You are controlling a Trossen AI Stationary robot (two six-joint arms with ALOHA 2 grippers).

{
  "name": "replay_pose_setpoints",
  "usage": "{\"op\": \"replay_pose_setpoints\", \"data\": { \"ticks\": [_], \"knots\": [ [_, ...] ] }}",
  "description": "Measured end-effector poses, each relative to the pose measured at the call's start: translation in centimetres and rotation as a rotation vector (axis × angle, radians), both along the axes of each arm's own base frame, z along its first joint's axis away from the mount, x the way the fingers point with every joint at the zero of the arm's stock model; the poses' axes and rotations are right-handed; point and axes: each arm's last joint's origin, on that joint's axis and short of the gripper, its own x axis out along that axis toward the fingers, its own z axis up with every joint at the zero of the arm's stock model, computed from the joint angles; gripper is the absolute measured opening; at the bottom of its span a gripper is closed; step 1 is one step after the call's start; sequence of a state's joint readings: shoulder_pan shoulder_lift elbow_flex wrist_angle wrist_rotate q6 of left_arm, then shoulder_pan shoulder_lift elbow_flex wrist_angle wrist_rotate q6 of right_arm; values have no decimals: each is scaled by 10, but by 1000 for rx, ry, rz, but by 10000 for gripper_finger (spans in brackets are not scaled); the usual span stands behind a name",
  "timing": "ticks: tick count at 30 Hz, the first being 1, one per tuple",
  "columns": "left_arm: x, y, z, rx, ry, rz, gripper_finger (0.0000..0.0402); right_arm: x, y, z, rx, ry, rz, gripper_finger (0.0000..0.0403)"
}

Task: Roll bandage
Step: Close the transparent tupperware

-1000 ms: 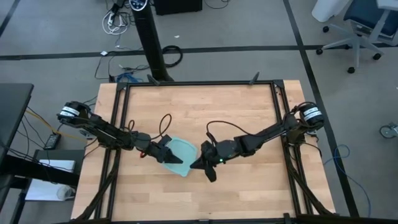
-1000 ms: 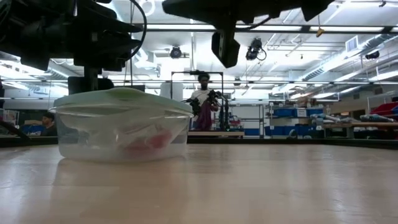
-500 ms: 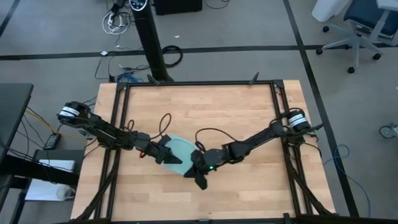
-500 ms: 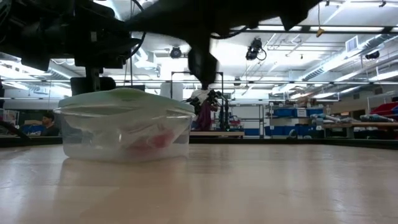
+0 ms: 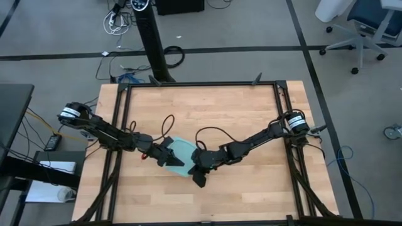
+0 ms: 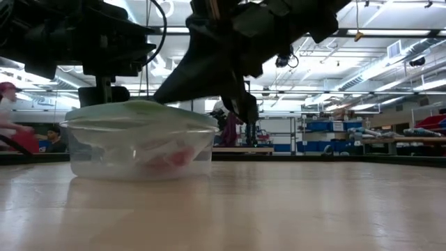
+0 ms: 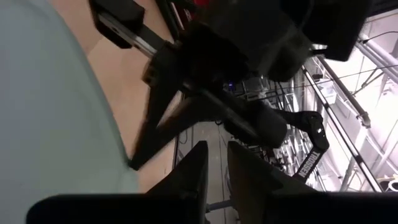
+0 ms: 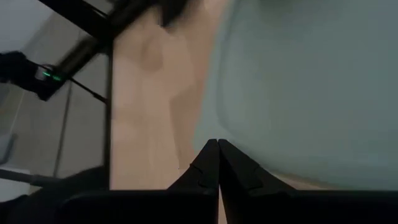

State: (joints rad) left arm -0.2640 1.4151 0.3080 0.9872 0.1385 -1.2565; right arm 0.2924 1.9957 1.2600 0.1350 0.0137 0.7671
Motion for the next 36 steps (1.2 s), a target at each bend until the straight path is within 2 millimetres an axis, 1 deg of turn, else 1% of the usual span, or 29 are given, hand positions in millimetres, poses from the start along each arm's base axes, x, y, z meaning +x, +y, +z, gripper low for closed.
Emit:
{"op": "replay_pose_setpoints", "data": {
  "ticks": [10, 13, 16, 19, 23, 27, 28, 33, 36],
  "knots": [
    [0, 0, -2, 2, 17, -2, 65, -1, -3, -1, 7, 27, -25, 0],
    [0, 0, -2, 5, 19, -2, 65, 0, -2, 1, 26, 12, -4, 0],
    [0, 0, -1, 2, 11, -3, 65, 2, 4, 12, 71, -83, 31, 0],
    [0, 0, 1, -5, -11, -10, 64, 6, 10, 28, 175, -202, 94, 0],
    [0, 0, 2, -11, -35, -2, 65, 6, 15, 34, 240, -254, 157, 0],
    [0, 0, 6, 2, -89, 1, 64, 8, 17, 47, 292, -378, 227, 0],
    [0, 0, 7, 1, -101, 2, 64, 8, 17, 48, 292, -375, 229, 0],
    [0, 0, 9, -2, -111, 0, 64, 6, 13, 34, 268, -250, 235, 0],
    [0, -1, 13, -15, -151, -27, 64, 6, 9, 29, 245, -193, 242, 0]
  ]
}}
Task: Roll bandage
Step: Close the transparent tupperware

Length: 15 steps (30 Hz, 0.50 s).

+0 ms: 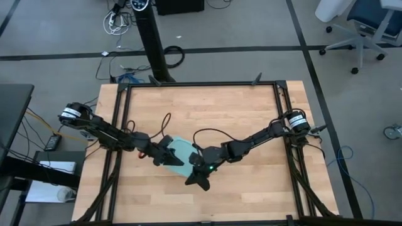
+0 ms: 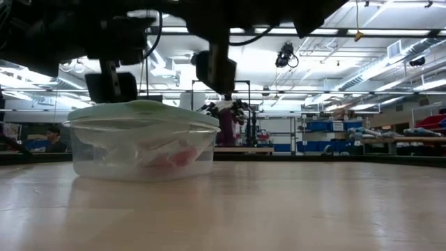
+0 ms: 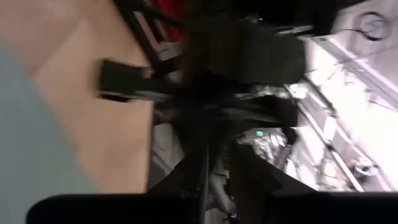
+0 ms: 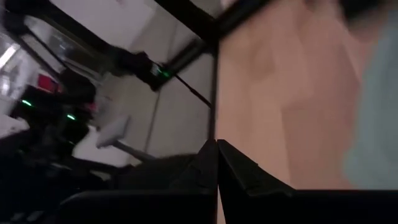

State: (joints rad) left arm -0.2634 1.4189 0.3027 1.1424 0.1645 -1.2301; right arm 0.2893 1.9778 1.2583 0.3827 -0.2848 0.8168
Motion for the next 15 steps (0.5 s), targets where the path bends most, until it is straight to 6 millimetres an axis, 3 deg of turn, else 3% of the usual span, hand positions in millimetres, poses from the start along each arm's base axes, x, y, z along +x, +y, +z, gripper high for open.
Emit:
{"op": "replay_pose_setpoints", "data": {
  "ticks": [6, 15],
  "knots": [
    [-2, -1, 13, -41, -127, -50, 64, 2, -24, -12, -46, 118, -45, 0],
    [-8, -10, 26, -55, -255, -187, 64, 9, -70, -15, -95, 141, -126, 0]
  ]
}}
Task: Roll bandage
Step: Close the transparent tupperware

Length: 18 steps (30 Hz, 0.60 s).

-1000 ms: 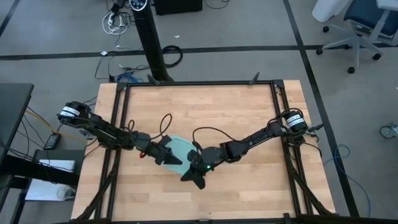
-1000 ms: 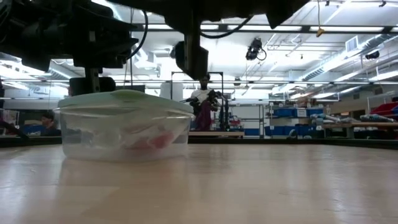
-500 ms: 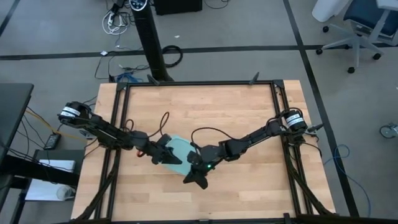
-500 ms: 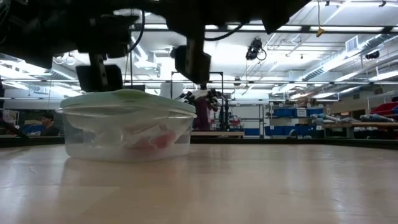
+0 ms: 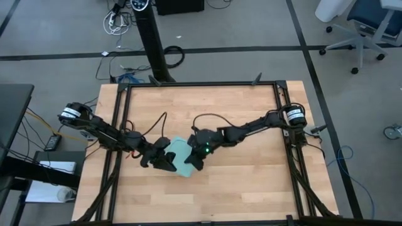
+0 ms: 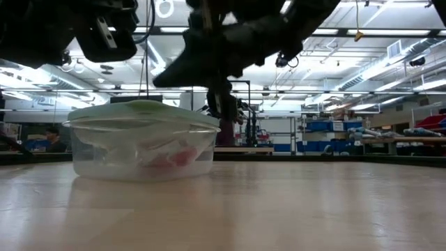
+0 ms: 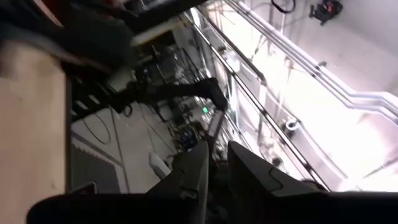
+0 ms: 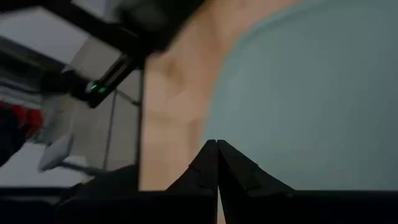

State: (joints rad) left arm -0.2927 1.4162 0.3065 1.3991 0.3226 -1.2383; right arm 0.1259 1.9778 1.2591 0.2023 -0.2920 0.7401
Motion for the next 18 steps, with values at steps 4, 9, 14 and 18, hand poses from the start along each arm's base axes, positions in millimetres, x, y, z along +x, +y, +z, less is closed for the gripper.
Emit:
{"op": "replay_pose_setpoints", "data": {
  "ticks": [4, 9, 14, 18],
  "knots": [
    [-2, -7, -1, -2, 13, -38, 64, 1, -22, -3, -28, 20, -45, 0],
    [6, -20, -12, 48, 219, -57, 64, 1, -40, -6, -70, 46, -88, 0],
    [30, -33, -8, 166, 377, -78, 64, -1, -49, -6, -91, 62, -102, 0],
    [49, -41, 17, 194, 268, -95, 64, -3, -46, 0, -79, 61, -92, 0]
  ]
}}
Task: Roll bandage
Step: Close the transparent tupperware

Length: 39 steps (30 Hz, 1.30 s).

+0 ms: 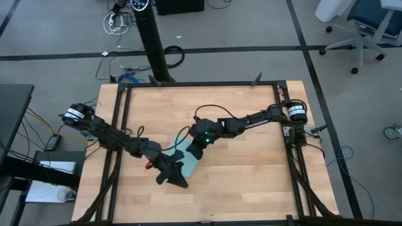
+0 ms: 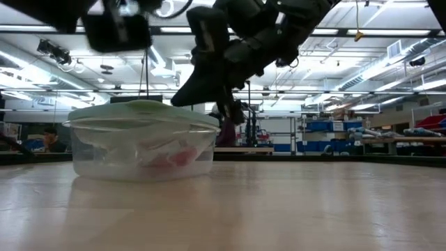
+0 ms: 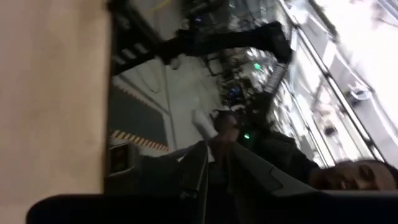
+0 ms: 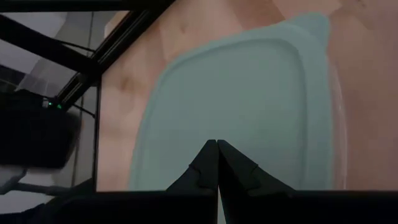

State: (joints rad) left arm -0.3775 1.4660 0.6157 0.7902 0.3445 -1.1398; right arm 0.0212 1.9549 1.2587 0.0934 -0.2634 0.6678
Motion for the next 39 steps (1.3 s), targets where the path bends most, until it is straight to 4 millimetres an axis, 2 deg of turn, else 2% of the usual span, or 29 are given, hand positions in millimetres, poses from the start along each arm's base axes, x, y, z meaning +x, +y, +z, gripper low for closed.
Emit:
{"op": "replay_pose_setpoints", "data": {
  "ticks": [5, 8, 13, 17, 20, 24, 32, 39],
  "knots": [
    [13, -5, 15, 11, -78, -3, 64, -13, 7, 20, -45, 33, -1, 0],
    [15, -4, 10, 35, -95, 30, 64, -19, 16, 29, -48, 37, 13, 0],
    [7, 1, 4, 41, -190, 94, 64, -24, 38, 33, -28, 50, 52, 0],
    [-9, 9, -9, -25, -235, 123, 64, -25, 55, 36, 12, 36, 71, 0],
    [-19, 22, -23, -69, -183, 158, 64, -23, 69, 43, 71, -32, 111, 0],
    [-23, 44, -37, -104, -114, 244, 64, -19, 82, 53, 171, -149, 150, 0],
    [-22, 82, -27, -132, -249, 265, 64, -12, 95, 57, 274, -256, 165, 0],
    [-24, 116, -31, -127, -235, 356, 64, -2, 104, 43, 345, -302, 96, 0]
  ]
}}
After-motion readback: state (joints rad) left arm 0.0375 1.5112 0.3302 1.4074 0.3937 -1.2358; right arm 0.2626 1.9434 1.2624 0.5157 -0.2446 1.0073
